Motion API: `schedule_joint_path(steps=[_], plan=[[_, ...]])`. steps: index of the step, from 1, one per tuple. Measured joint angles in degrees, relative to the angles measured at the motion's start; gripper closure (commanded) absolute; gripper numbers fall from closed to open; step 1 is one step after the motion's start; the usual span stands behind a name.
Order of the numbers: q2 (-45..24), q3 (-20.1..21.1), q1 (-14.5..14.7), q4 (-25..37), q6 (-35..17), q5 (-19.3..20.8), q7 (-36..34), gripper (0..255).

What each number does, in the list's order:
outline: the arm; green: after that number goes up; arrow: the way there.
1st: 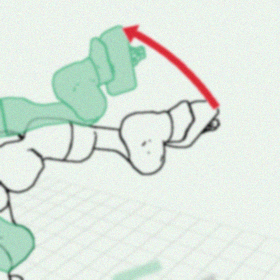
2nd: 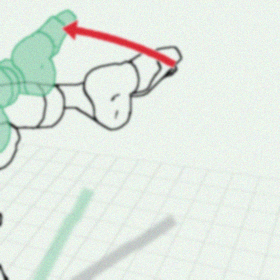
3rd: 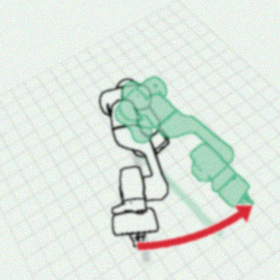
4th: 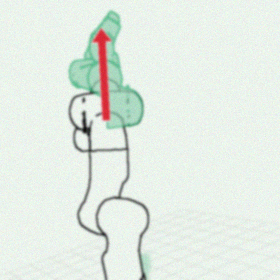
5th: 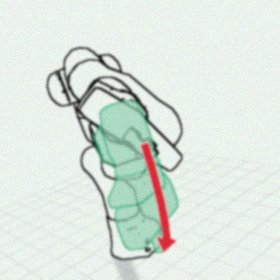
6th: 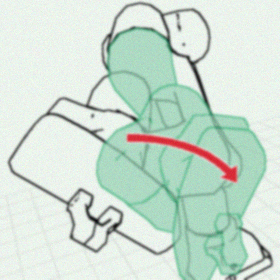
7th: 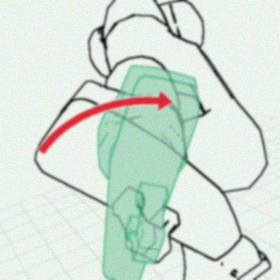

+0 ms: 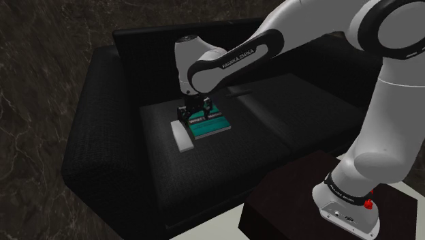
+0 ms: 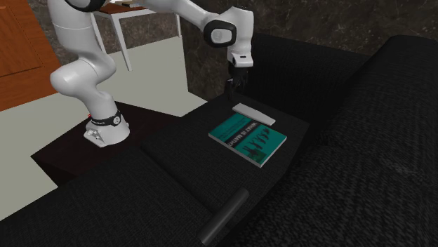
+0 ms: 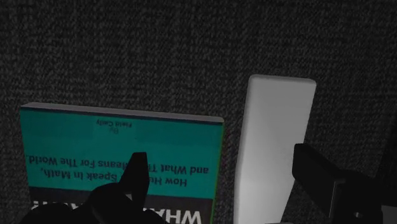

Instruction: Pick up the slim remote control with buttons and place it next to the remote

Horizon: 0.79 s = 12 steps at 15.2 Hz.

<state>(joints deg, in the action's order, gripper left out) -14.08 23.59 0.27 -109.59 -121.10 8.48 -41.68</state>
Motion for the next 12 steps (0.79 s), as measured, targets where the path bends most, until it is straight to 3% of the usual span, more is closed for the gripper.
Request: schedule_joint_path(steps=[8, 12], plan=[[-18.46, -2.96, 5.31, 19.06, 1.05, 5.22, -8.55, 0], [-21.16, -3.6, 5.94, 20.33, -0.38, 5.94, -9.43, 0]])
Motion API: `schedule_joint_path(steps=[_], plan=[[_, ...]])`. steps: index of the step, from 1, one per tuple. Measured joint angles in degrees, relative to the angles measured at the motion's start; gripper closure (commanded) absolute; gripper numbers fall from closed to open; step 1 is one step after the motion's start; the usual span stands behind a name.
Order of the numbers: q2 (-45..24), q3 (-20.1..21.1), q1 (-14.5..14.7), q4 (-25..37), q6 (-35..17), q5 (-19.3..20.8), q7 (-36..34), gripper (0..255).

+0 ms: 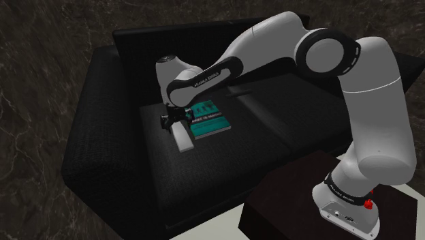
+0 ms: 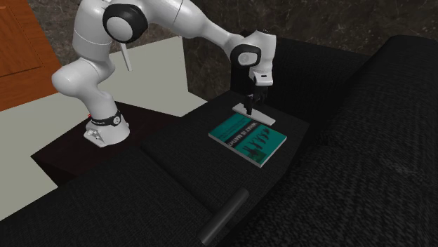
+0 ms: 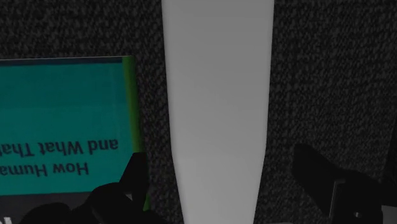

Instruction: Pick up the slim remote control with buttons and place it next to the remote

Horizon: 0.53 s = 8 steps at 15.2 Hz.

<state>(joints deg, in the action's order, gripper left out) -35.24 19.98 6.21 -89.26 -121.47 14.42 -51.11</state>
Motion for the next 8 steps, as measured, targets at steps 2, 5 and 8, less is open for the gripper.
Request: schedule_joint_path(steps=[2, 5, 8], plan=[[-1.0, -0.24, 0.16, -0.04, -1.01, 0.33, -0.2, 0], [-1.83, -0.45, 0.36, -0.34, -2.29, 0.69, -0.49, 0], [-1.9, -0.46, 0.39, -0.47, -2.56, 0.75, -0.56, 0]])
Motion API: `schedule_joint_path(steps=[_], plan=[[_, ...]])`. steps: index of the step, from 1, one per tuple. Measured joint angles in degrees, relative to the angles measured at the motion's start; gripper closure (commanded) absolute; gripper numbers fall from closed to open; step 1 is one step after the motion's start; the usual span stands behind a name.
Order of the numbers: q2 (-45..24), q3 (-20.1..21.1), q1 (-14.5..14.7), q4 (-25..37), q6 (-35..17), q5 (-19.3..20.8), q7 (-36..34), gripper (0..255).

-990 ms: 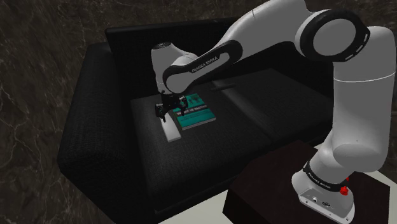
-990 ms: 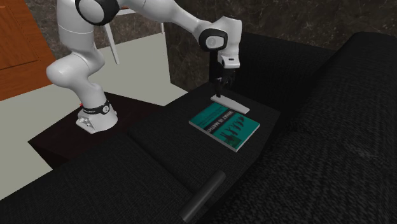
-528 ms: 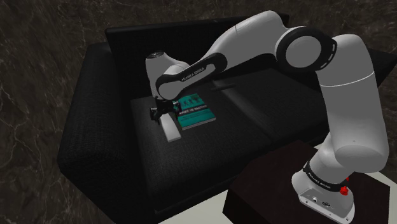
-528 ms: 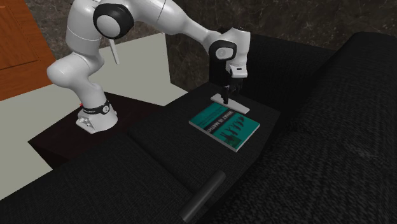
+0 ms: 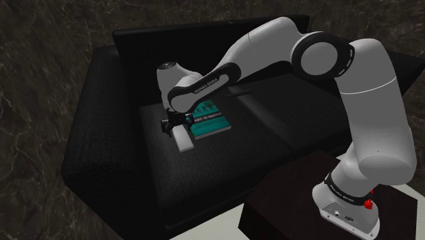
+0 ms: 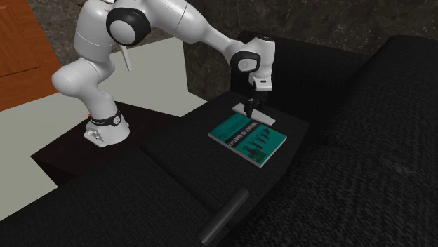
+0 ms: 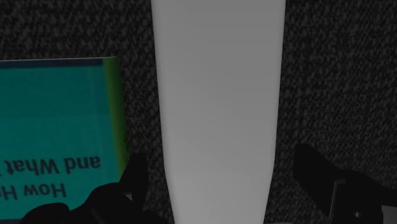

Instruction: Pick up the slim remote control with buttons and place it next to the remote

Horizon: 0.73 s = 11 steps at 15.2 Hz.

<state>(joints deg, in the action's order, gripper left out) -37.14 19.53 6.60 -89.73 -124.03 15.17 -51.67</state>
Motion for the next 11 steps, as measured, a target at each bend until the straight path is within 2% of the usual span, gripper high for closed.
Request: schedule_joint_path(steps=[2, 3, 11], plan=[[-0.05, -0.01, 0.02, 0.0, -0.04, 0.02, -0.03, 0], [-0.04, -0.01, 0.01, -0.02, -0.04, 0.02, -0.03, 255], [-0.06, -0.03, 0.0, -0.14, -0.02, 0.01, -0.06, 255]])
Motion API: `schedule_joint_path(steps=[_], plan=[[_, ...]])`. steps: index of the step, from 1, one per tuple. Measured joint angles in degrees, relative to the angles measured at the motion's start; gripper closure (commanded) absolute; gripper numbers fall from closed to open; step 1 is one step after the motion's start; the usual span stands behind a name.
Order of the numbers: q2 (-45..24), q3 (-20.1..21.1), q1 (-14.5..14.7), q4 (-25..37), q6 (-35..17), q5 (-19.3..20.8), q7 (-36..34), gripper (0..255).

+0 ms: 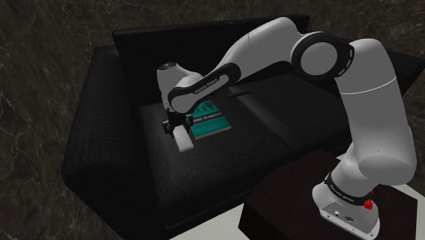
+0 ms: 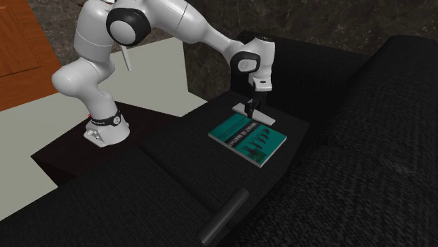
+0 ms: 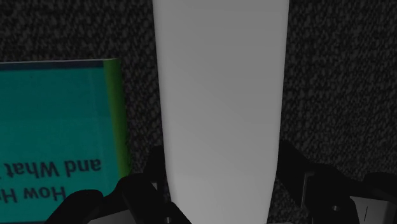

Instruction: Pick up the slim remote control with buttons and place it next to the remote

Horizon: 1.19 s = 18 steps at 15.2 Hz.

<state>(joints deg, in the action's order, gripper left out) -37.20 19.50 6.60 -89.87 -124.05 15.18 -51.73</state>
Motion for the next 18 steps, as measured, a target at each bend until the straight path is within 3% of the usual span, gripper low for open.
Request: schedule_joint_path(steps=[18], plan=[[5.27, 1.38, -0.63, 3.42, 8.51, -2.14, 1.36, 255]])
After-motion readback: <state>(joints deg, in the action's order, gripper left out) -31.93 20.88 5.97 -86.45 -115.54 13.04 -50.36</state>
